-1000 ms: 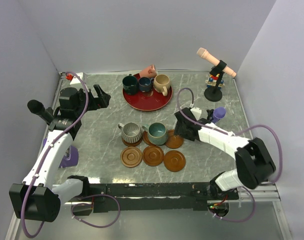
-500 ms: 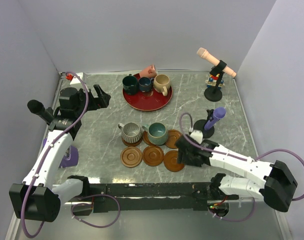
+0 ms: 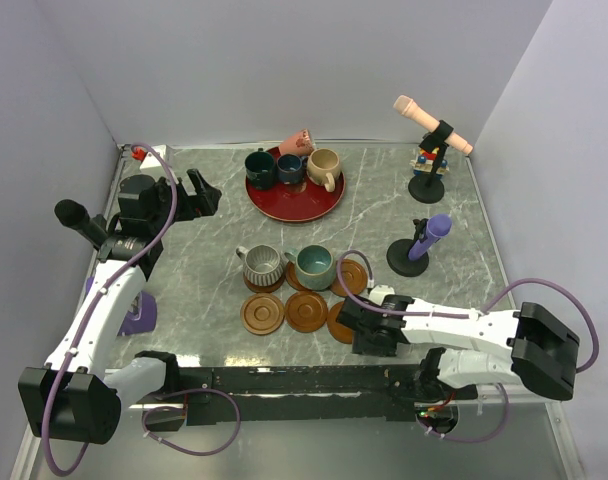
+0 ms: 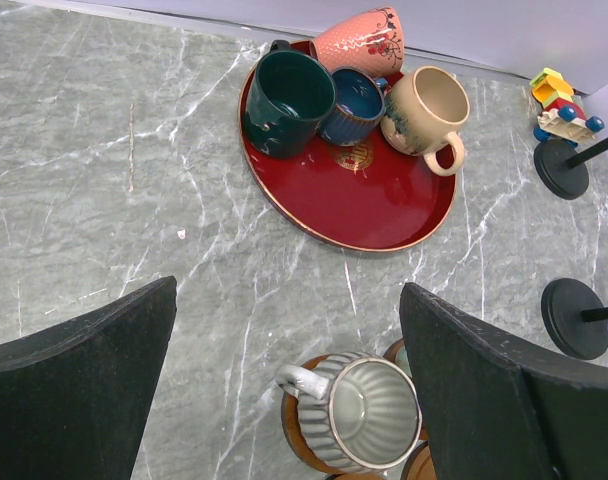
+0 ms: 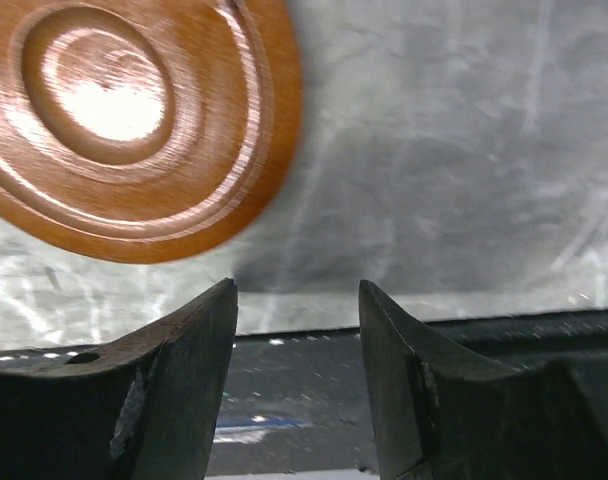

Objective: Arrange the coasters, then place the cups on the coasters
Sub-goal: Move the coaster to the center of the board.

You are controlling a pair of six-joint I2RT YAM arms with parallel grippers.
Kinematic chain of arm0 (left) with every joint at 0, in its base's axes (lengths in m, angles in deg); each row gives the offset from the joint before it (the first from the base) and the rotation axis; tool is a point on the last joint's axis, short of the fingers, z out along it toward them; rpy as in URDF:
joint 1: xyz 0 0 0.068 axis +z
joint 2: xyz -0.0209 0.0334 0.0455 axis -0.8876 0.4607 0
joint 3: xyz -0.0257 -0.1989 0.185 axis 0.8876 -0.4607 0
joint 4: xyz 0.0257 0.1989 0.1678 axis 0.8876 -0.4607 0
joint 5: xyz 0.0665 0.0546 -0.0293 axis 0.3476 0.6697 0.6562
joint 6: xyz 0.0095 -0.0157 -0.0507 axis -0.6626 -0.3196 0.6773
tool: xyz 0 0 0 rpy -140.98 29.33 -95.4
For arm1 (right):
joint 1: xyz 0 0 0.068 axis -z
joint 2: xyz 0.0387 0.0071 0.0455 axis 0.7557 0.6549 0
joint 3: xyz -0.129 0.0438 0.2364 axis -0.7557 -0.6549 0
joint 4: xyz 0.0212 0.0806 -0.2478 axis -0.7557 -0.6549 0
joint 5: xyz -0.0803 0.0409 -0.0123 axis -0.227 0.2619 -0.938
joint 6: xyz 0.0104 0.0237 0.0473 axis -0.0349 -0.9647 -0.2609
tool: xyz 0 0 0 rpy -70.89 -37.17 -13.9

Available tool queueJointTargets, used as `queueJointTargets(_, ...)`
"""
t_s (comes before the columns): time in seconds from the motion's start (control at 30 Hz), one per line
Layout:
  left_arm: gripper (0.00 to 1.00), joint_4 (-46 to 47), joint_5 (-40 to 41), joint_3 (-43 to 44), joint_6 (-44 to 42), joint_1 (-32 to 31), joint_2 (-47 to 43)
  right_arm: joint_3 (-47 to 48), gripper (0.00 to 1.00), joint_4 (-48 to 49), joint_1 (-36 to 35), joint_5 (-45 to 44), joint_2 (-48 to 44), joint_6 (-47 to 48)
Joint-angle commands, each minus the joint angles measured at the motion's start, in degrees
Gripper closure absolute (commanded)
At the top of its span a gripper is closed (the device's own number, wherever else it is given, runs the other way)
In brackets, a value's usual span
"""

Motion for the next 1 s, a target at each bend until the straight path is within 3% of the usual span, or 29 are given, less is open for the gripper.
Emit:
queueJointTargets(0.0, 0.03, 2.0, -0.3, 0.3, -0.3, 0.1, -0.8, -0.6, 0.42, 5.7, -0.5, 0.2, 1.0, -0.5)
queueJointTargets(0.47, 0.03, 2.0, -0.3, 0.2, -0.4, 0.1, -0.9, 1.3, 0.45, 8.0, -0.5, -3.1, 6.7, 0.3)
queueJointTargets(0.97, 0.03, 1.9, -0.4, 0.2, -0.4, 0.1, -0.7, 1.1, 0.45, 9.3, 1.9, -7.1, 6.7, 0.0)
